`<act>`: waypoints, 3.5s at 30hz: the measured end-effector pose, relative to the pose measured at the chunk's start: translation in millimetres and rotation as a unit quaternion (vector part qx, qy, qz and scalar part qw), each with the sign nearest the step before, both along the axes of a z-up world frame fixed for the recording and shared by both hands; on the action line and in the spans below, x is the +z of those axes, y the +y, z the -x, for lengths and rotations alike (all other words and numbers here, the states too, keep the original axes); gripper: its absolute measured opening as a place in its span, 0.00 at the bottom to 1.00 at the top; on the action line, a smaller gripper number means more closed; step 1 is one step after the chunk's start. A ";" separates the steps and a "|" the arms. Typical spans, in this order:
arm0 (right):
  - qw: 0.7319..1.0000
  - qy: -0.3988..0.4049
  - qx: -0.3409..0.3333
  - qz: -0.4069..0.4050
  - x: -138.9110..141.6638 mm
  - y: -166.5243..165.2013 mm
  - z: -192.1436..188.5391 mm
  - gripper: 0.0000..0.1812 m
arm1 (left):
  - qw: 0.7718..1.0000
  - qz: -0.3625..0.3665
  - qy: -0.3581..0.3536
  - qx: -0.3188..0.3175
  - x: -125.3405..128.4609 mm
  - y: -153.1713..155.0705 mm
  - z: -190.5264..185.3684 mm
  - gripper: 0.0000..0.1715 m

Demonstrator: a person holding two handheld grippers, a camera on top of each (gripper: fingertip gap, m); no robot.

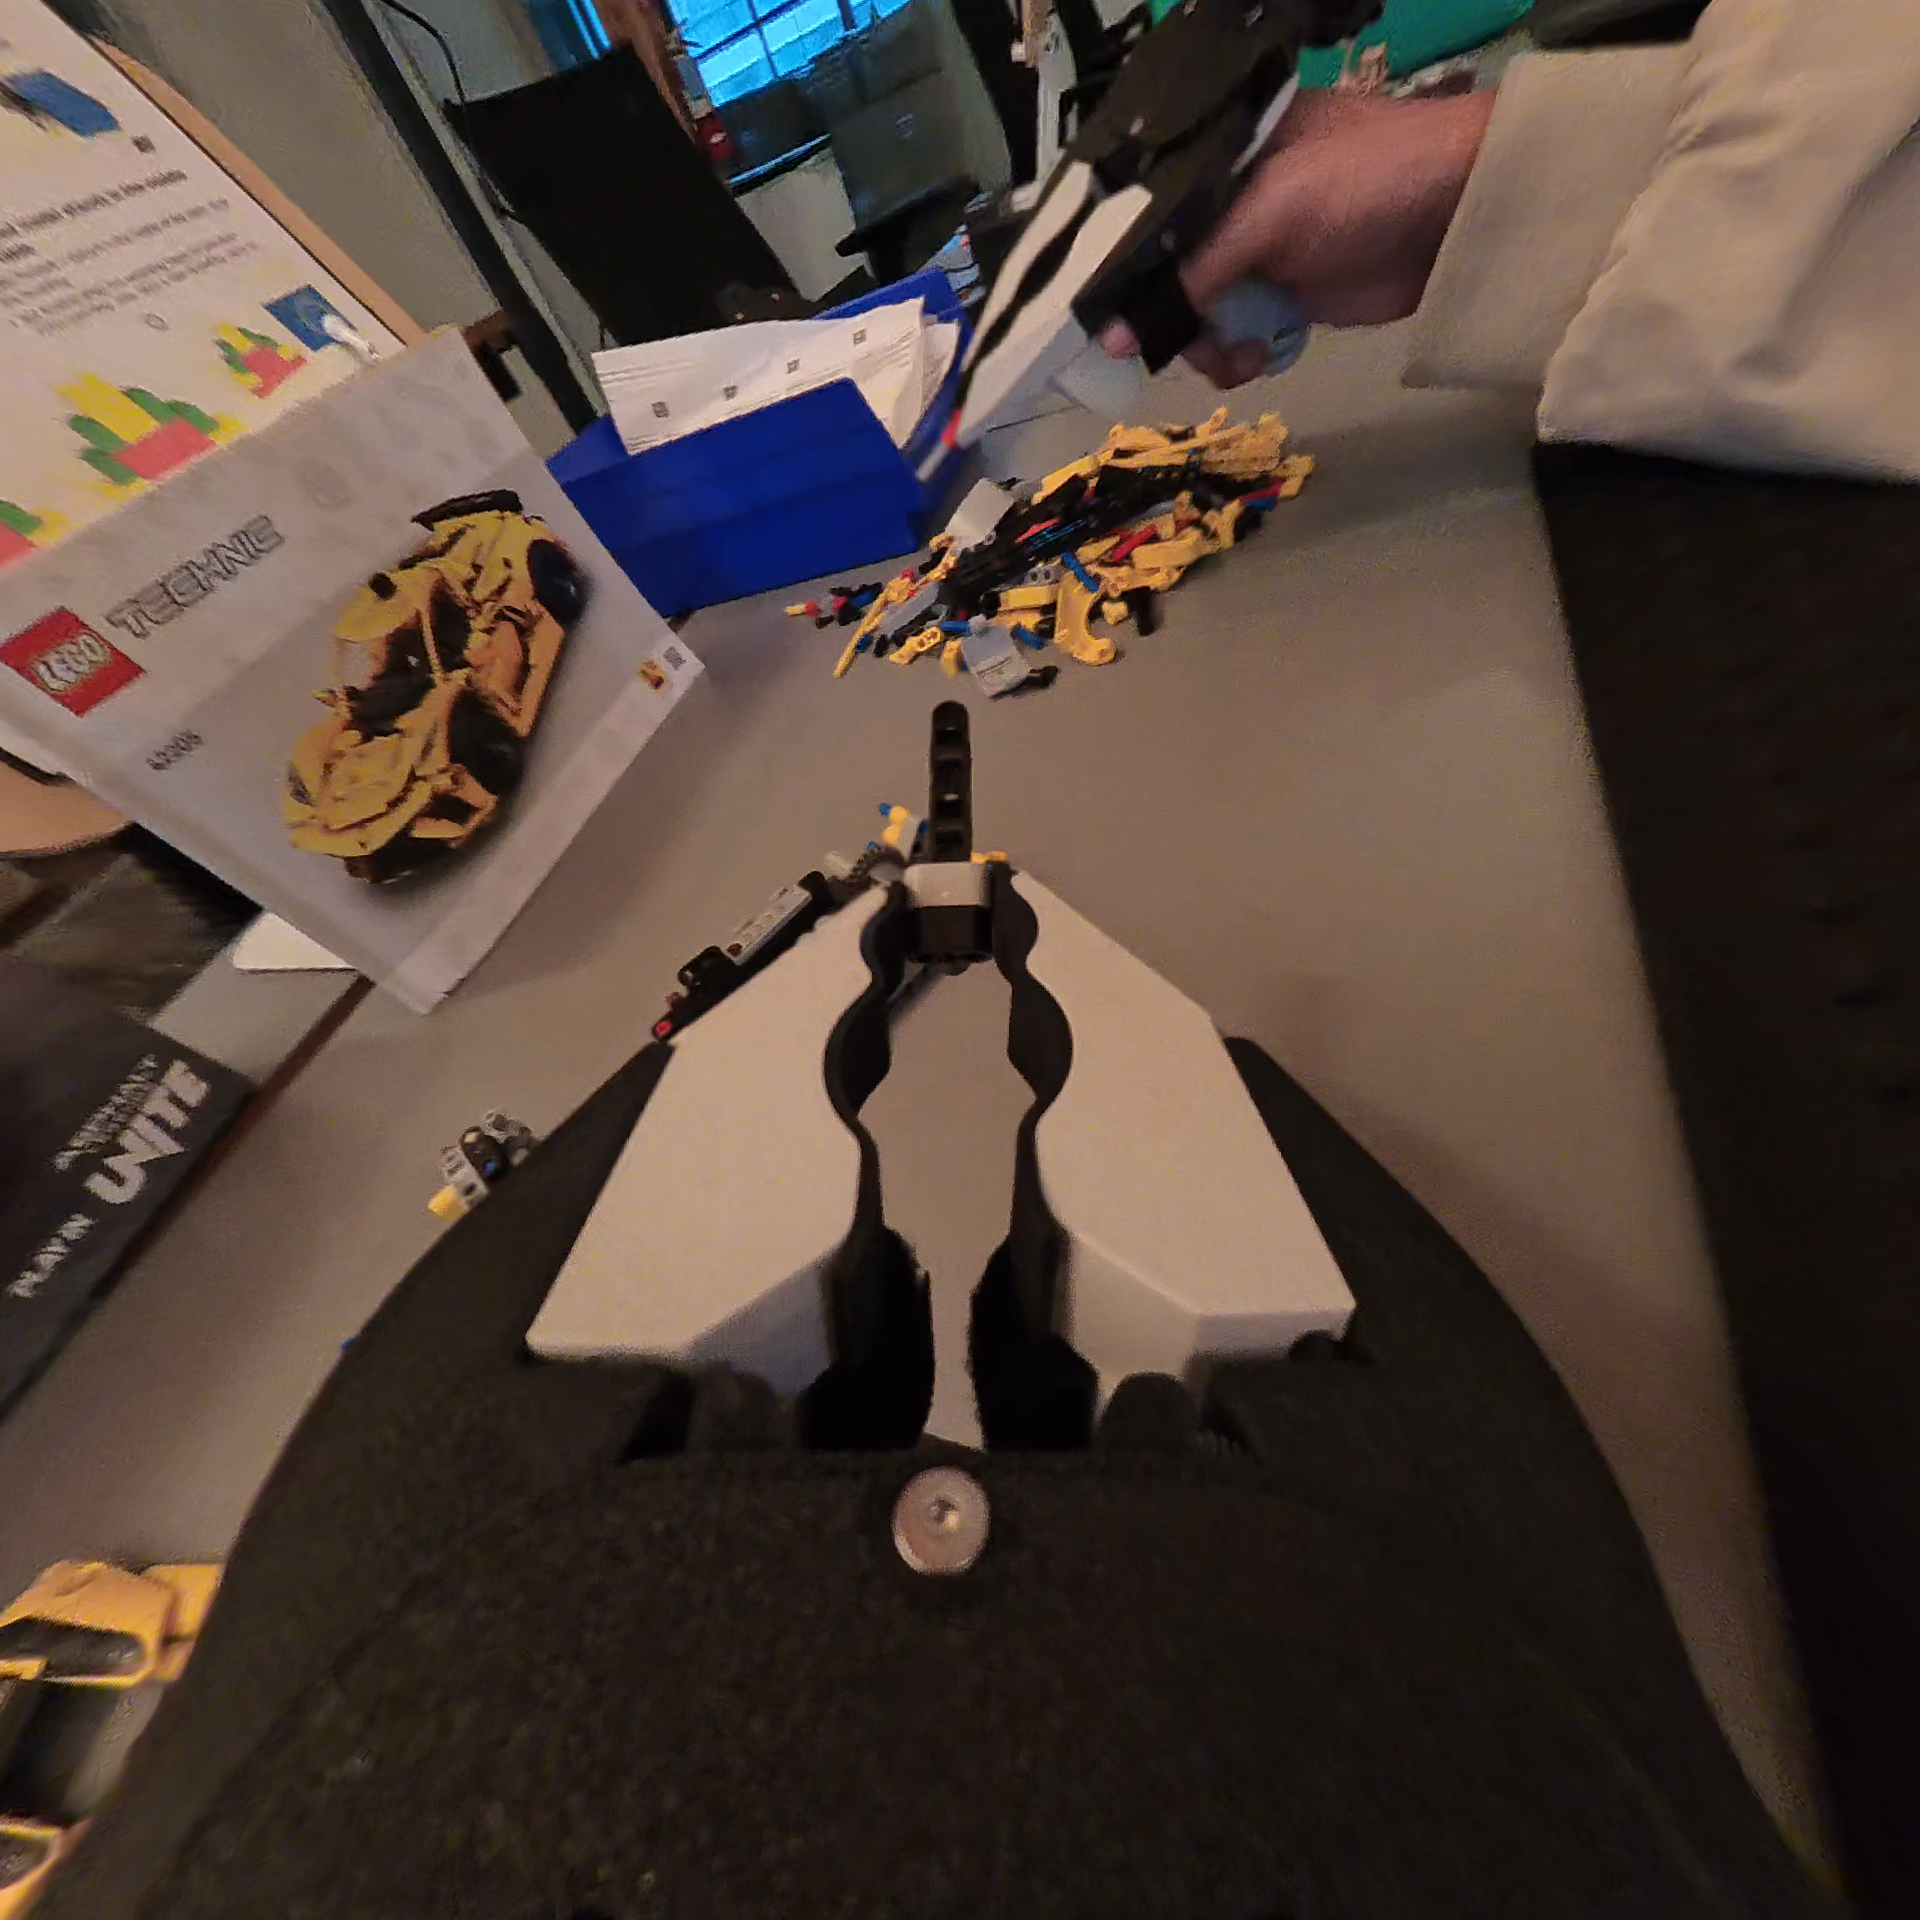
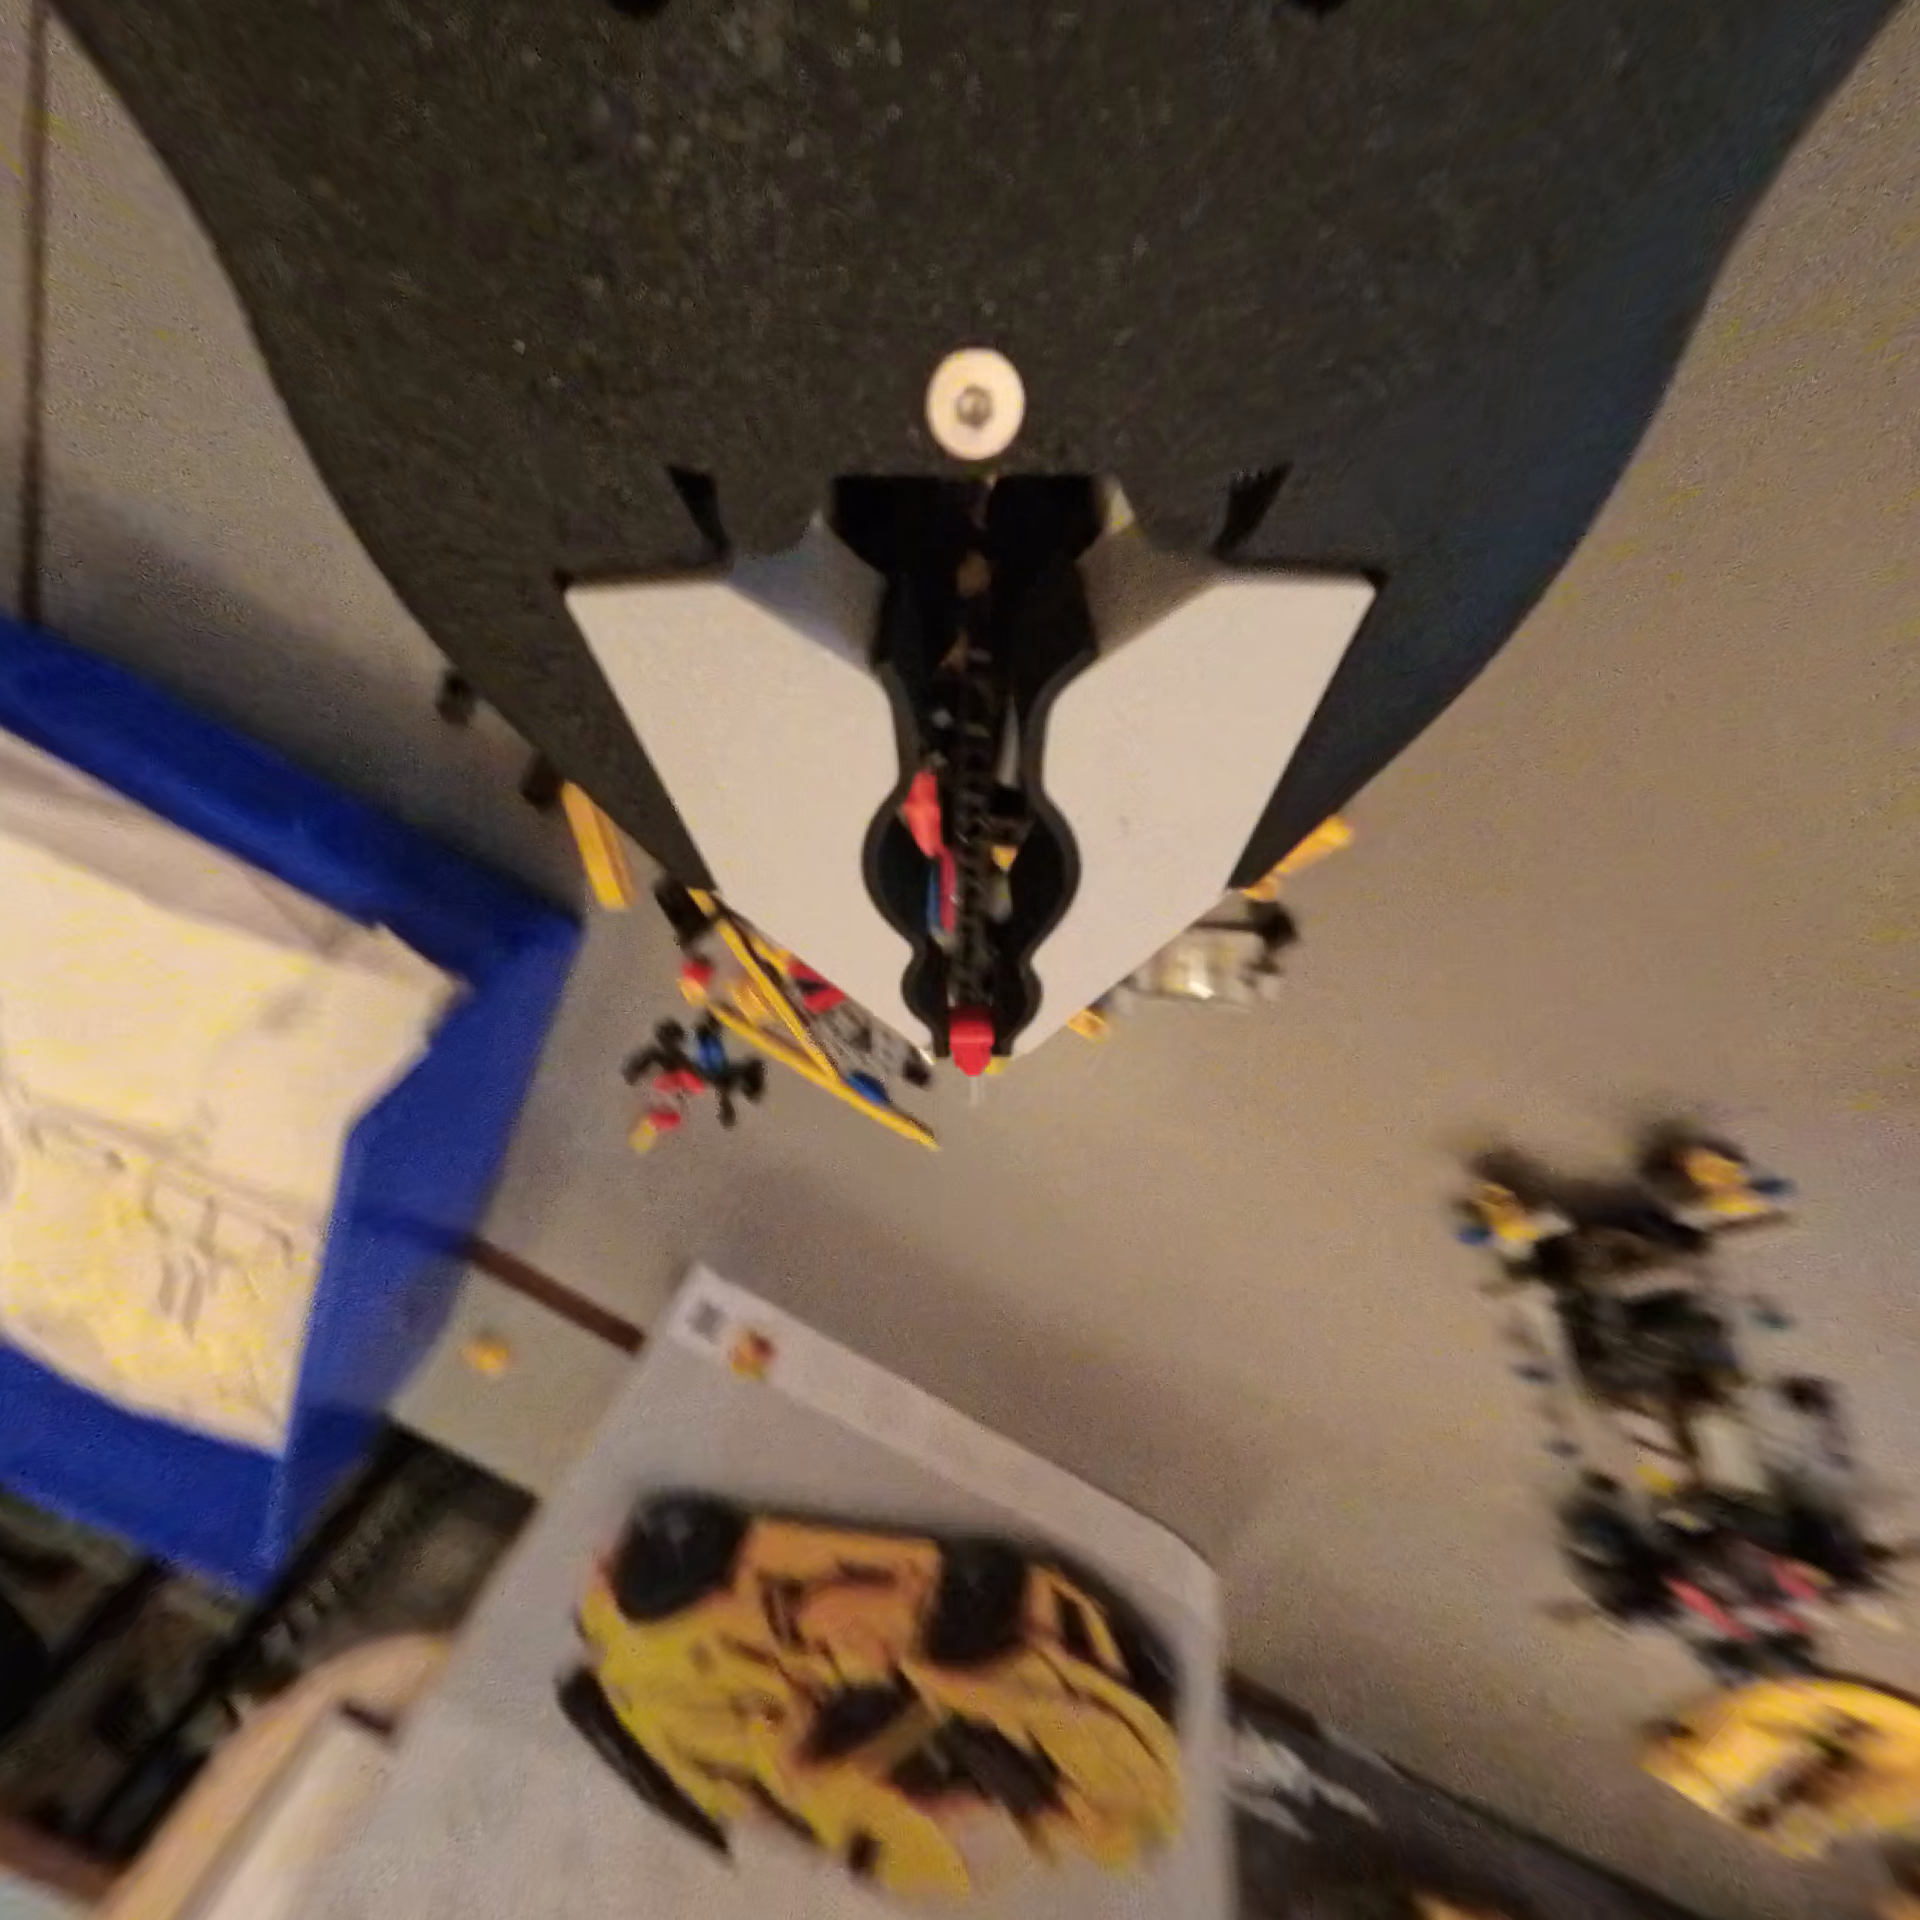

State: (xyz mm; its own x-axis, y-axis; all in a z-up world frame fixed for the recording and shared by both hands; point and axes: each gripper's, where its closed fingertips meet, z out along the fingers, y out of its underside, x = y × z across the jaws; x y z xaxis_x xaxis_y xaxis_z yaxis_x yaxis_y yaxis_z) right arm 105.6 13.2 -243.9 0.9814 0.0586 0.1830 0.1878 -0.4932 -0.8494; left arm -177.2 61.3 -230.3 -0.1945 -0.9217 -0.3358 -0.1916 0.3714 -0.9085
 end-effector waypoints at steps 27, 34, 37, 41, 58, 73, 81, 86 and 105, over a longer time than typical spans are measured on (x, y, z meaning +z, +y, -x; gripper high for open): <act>0.834 0.349 0.385 -0.187 151.7 87.9 255.4 0.01 | 0.859 0.463 -0.182 -0.117 125.9 30.2 -29.2 0.09; 0.787 0.476 0.337 -0.201 134.9 112.5 228.5 0.14 | 0.790 0.584 -0.143 -0.124 103.4 47.7 -57.1 0.09; 0.780 0.502 0.328 -0.179 106.1 111.6 231.1 0.05 | 0.782 0.595 -0.136 -0.125 74.9 41.1 -60.7 0.09; 0.809 0.492 0.302 -0.112 80.1 116.8 219.2 0.04 | 0.773 0.615 -0.126 -0.092 54.4 50.0 -69.0 0.09; 0.778 0.549 0.293 -0.082 82.7 110.1 203.4 0.04 | 0.818 0.555 -0.112 -0.100 55.4 49.8 -60.2 0.12; 0.744 0.591 0.299 -0.088 81.5 113.5 203.4 0.04 | 0.819 0.557 -0.112 -0.079 51.8 54.6 -62.3 0.14; 0.762 0.571 0.292 -0.088 75.9 116.6 207.2 0.03 | 0.834 0.538 -0.100 -0.066 48.9 52.0 -65.4 0.09; 0.784 0.510 0.331 -0.124 81.1 111.0 215.7 0.06 | 0.889 0.444 -0.103 -0.048 51.8 49.6 -59.5 0.08; 0.838 0.408 0.363 0.008 42.0 97.0 231.8 0.08 | 0.962 -0.246 -0.078 0.091 27.3 41.9 -61.1 0.09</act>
